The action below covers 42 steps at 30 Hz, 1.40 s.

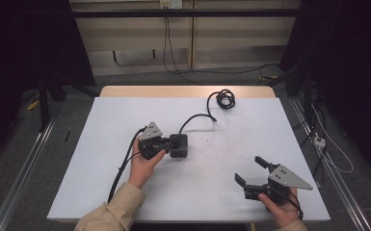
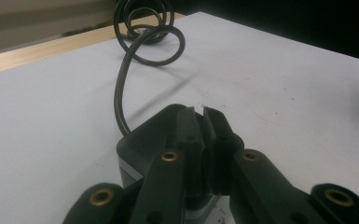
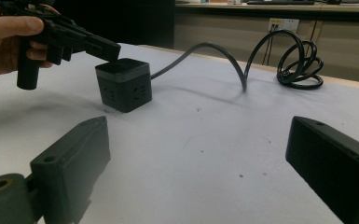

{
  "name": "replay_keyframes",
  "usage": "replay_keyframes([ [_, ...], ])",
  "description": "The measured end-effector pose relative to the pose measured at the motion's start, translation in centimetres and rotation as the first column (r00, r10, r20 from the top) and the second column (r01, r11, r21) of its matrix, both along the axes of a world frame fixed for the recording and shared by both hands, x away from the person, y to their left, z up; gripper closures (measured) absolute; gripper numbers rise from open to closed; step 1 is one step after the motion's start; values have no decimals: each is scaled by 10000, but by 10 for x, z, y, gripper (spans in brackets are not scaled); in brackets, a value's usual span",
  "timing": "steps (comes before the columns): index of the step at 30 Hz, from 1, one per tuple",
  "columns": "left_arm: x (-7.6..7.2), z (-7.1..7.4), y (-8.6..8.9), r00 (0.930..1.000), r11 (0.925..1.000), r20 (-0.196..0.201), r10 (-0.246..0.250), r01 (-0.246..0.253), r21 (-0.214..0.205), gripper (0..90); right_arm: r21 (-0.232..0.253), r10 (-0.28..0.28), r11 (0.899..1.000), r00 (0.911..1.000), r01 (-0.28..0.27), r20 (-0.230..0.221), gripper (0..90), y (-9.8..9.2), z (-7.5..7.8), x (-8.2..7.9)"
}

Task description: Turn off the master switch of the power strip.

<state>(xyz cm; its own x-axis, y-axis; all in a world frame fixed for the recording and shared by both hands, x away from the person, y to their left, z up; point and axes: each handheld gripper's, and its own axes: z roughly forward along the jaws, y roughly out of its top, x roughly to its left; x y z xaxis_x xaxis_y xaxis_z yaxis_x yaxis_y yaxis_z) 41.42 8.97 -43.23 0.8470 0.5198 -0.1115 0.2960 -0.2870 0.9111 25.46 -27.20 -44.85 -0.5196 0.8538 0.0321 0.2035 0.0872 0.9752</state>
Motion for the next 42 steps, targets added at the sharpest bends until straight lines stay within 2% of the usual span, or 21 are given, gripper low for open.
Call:
replay_keyframes([
  [9,1,-2,-1,9999,10000,-148,-70,71,52,900,-19,21,10000,10000,-21,3,58,0,0,0],
  [42,1,-2,-3,9995,9999,-294,-64,68,157,900,-8,-2,10000,10000,2,-8,58,0,0,0],
])
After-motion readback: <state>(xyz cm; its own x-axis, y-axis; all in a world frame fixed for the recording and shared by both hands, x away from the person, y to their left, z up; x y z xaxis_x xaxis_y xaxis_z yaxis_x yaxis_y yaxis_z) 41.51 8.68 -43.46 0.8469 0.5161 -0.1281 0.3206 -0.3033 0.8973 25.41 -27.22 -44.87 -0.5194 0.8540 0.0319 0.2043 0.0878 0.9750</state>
